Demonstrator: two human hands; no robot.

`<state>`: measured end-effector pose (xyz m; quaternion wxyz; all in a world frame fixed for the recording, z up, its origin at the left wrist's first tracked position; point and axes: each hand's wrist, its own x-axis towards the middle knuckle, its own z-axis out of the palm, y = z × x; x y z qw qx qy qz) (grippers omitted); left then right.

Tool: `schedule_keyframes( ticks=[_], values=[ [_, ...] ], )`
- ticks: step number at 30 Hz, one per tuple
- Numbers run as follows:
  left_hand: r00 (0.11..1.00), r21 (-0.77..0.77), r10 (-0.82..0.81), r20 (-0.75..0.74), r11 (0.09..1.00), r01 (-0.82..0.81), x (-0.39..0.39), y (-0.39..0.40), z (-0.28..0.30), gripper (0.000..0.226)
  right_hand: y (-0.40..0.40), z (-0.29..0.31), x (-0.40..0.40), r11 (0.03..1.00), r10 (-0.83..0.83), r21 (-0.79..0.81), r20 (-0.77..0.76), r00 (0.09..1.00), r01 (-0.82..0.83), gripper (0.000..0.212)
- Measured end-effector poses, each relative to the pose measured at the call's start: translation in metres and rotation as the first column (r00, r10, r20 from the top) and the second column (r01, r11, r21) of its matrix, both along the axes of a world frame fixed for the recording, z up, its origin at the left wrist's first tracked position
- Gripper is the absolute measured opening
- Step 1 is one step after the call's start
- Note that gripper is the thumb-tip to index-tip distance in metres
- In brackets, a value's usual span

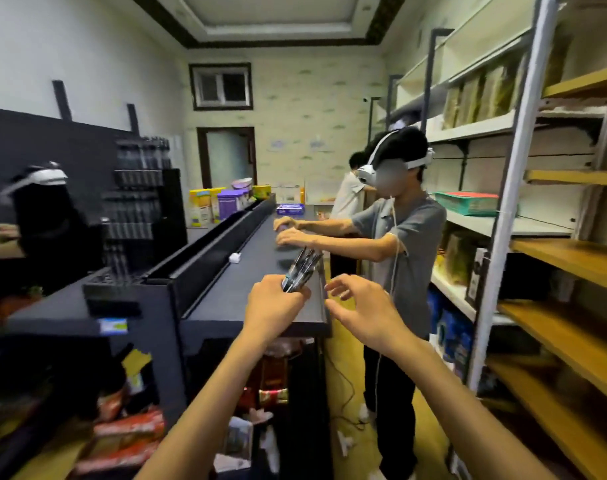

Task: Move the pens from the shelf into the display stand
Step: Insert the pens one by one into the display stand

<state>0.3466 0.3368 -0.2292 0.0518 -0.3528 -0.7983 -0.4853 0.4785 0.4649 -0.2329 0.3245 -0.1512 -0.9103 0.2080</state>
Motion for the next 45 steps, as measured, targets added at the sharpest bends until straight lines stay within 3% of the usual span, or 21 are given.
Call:
schedule_keyframes(
  ticks=[9,16,26,41,45],
  values=[
    [0.994,-0.016,0.110,-0.021,0.994,-0.110,-0.122,-0.189,0.005,0.007,-0.166,0.001,-0.141,0.997,0.076,0.007,-0.001,0.997,-0.076,0.019],
    [0.975,-0.037,0.214,0.052,0.976,-0.212,-0.207,-0.277,-0.004,0.030,-0.242,-0.005,-0.221,0.997,0.074,0.029,0.044,0.996,-0.075,0.021],
    [0.976,-0.029,0.209,0.063,0.978,-0.208,-0.309,-0.293,-0.016,0.040,-0.255,0.005,-0.312,0.991,0.132,0.006,0.002,0.991,-0.132,0.021],
    [0.992,-0.126,0.093,0.086,0.989,-0.081,-0.400,-0.258,-0.010,0.025,-0.252,0.016,-0.398,0.993,0.117,-0.004,-0.060,0.991,-0.118,0.013],
    [0.997,-0.115,0.053,0.056,0.992,-0.046,-0.419,-0.254,-0.003,0.024,-0.262,0.024,-0.418,0.994,0.095,-0.033,-0.143,0.985,-0.101,0.006]
  ],
)
